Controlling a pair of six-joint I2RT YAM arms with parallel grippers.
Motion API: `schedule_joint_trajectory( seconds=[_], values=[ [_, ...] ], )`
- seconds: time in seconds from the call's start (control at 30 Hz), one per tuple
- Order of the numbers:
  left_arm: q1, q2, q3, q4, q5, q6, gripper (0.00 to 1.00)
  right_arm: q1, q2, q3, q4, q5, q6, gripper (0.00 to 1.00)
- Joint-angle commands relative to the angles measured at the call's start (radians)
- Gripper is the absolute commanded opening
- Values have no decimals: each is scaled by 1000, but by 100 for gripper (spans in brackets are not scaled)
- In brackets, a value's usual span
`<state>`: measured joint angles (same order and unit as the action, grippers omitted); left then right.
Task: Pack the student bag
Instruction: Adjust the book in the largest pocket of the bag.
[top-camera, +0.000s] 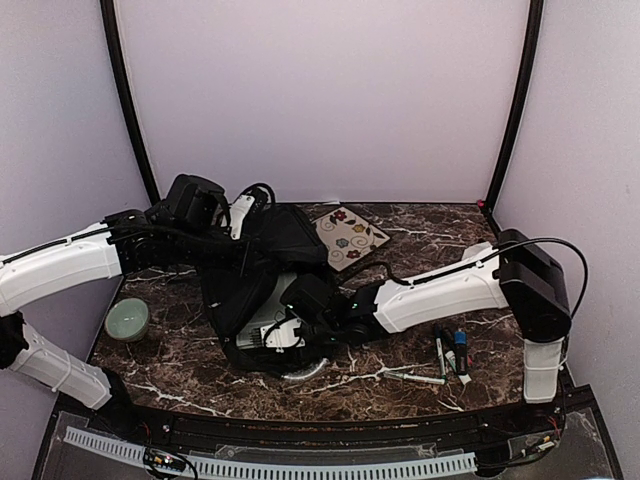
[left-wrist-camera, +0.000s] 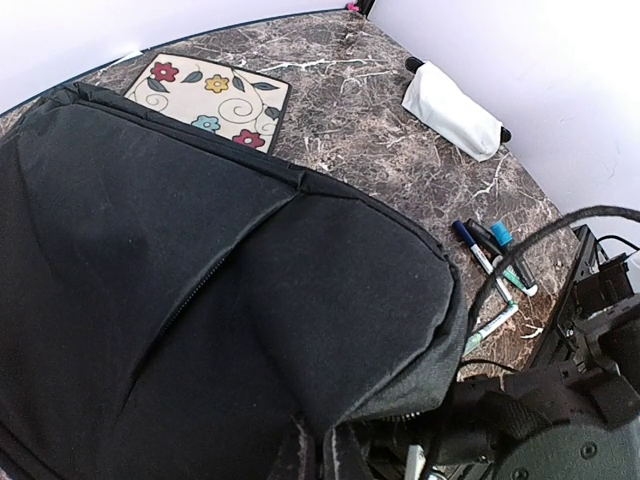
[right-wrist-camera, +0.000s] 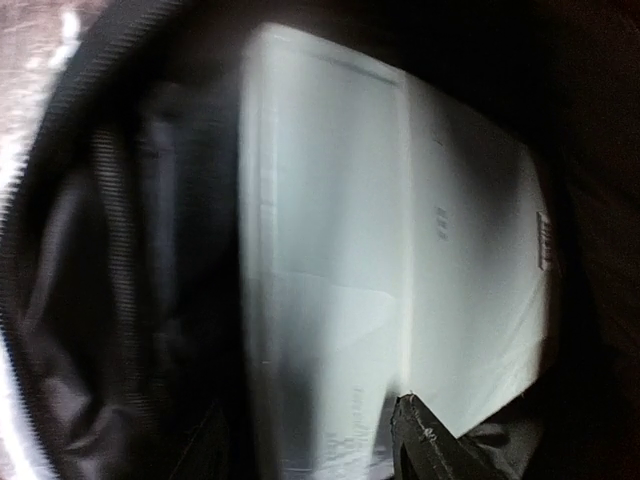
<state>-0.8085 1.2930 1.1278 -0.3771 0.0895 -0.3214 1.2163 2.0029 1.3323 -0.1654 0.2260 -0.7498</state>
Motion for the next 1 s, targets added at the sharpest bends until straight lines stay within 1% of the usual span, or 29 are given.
schedule_joint_trajectory(
  seconds=[0.0,0.23,0.4,0.57,0.67,0.77,0.87,0.97],
  values=[
    [9,-59,42,78,18,-8,0,-47,14,33,133,72,29,55],
    [9,-63,42,76,31,-7,0,-105,71,75,246,125,28,51],
    [9,-68,37,74,38,-10,0,-109,82,77,341,191,70,48],
    [9,-76,28,79,38,-14,0,-109,85,76,359,206,104,48],
    [9,-81,21,84,36,-16,0,-108,81,78,316,153,118,48],
    [9,-83,16,79,16,-15,0,-96,58,75,204,52,126,48],
    [9,-79,20,69,-2,-11,0,-88,14,82,45,-132,143,50],
    [9,-67,25,53,-11,-3,0,-87,-71,72,-90,-296,173,51]
  ],
)
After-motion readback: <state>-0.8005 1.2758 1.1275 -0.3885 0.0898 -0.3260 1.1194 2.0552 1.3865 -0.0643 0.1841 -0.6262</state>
